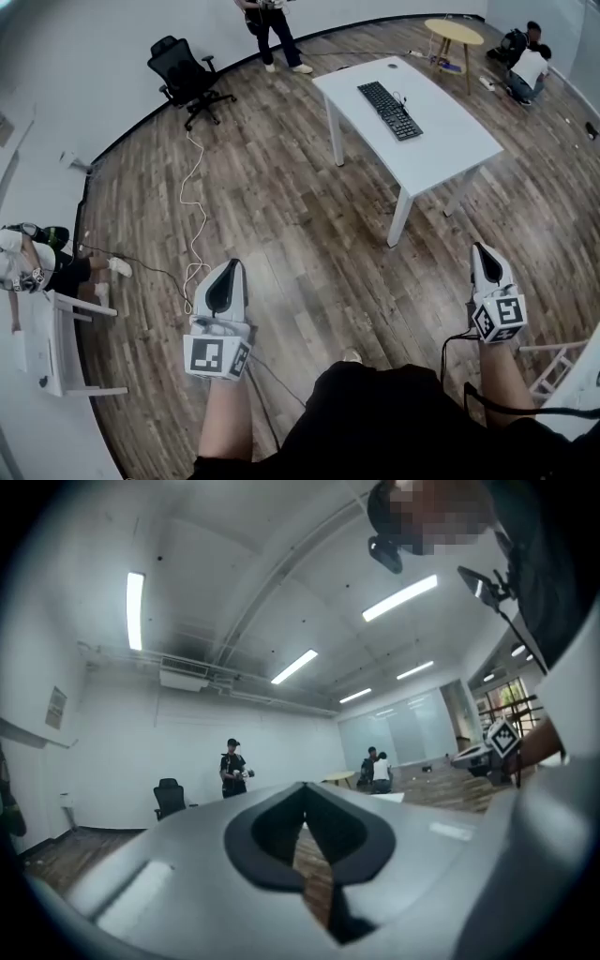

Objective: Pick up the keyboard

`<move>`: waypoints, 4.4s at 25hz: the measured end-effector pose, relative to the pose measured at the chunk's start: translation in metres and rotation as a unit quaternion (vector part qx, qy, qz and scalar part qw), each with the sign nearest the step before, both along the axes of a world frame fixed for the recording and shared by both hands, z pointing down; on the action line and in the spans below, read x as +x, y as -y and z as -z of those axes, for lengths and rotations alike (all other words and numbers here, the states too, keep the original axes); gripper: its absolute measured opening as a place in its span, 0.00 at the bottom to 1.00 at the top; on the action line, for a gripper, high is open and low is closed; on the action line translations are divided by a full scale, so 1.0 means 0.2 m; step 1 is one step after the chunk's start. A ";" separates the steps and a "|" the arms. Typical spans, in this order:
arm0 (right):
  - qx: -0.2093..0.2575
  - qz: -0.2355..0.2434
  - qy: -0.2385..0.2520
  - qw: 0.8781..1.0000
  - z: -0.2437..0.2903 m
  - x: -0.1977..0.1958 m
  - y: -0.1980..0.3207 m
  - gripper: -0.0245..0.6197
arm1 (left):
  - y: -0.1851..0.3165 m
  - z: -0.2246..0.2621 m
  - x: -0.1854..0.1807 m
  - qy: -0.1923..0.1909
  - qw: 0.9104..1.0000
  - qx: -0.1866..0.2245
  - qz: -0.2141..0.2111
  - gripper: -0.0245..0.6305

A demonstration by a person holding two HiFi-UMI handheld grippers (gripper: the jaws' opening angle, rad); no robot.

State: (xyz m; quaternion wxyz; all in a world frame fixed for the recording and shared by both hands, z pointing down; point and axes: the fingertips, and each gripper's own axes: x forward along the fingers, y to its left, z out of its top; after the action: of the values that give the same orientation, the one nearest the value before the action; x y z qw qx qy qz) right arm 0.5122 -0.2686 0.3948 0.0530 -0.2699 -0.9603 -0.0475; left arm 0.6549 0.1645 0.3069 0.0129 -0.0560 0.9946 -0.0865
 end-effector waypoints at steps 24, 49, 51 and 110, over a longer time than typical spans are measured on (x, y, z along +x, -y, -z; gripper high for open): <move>-0.002 0.033 0.002 0.999 -0.02 -1.32 -0.70 0.04 | -0.72 -0.07 -1.03 -0.024 0.998 0.017 0.059 0.04; -0.033 -0.053 -0.013 0.998 -0.24 -2.47 -0.69 0.04 | -0.78 -0.11 -2.57 -0.039 0.999 0.005 -0.018 0.04; -0.031 -0.067 -0.001 0.997 -0.22 -2.53 -0.69 0.04 | -0.79 -0.10 -2.72 -0.031 0.999 0.001 -0.035 0.04; -0.036 -0.589 -0.143 0.795 -0.86 -2.31 -0.49 0.09 | 0.66 -1.32 -4.90 -0.301 0.715 -0.055 -0.628 0.27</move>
State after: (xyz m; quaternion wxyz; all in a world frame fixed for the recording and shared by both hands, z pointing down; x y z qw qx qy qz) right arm 0.0509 -0.1716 0.5663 0.1973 0.3419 -0.9164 0.0663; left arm -0.3248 0.0324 0.5700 -0.2384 -0.6916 0.6756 -0.0919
